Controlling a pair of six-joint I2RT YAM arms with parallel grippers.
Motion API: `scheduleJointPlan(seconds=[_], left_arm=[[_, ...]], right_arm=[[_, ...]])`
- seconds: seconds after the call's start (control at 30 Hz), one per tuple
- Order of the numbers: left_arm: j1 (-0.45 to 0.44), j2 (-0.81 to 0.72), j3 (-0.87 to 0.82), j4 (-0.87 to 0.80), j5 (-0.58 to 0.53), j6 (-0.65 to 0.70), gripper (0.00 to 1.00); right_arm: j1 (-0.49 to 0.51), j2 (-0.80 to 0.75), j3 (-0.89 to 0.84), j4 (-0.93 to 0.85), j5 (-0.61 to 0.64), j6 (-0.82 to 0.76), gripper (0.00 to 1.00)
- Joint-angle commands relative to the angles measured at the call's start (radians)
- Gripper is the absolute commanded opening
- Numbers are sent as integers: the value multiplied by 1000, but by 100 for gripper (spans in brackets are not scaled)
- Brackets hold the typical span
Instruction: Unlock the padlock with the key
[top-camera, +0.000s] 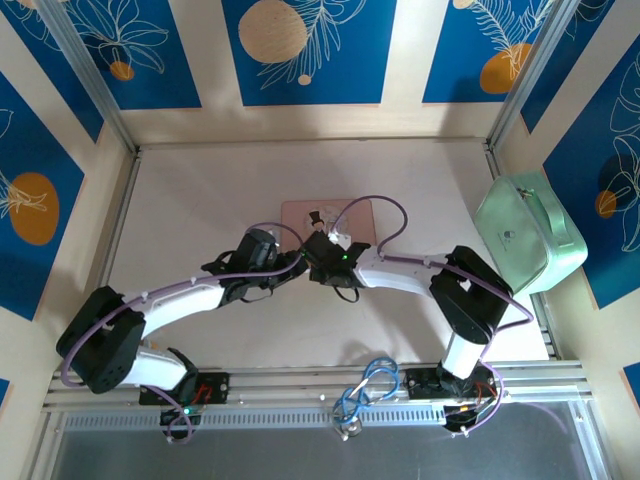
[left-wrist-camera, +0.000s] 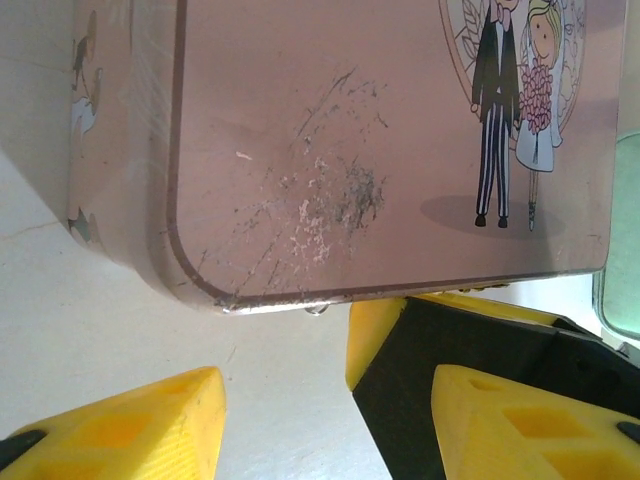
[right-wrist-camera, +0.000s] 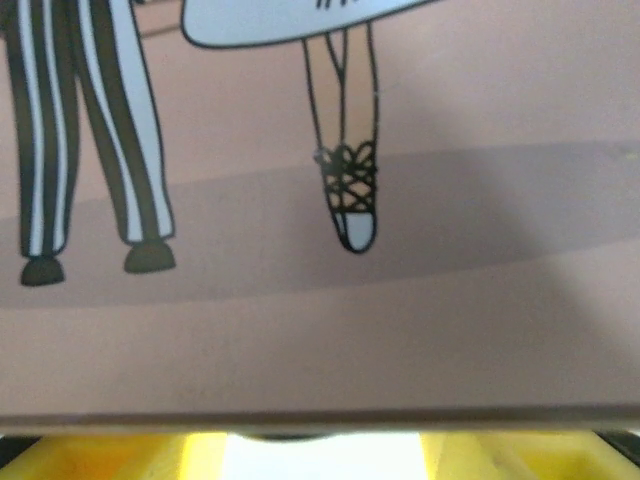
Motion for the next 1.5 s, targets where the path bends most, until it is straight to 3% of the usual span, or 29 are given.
scheduleJointPlan(seconds=[0.0,0.73,1.23,1.47], left_arm=[[0,10,1,46,1,-18,55],[0,56,-49,126,-19,-45,50],[-1,56,-49,119,-22,-44,48],[0,50,-52,118,-23,-44,48]], right_arm=[[-7,26,34,4,-7,-15,50],[-25,39,14,44,7,-40,40],[-35,85,68,-27,-10,-33,38],[-33,85,76,-46,-3,-30,33]])
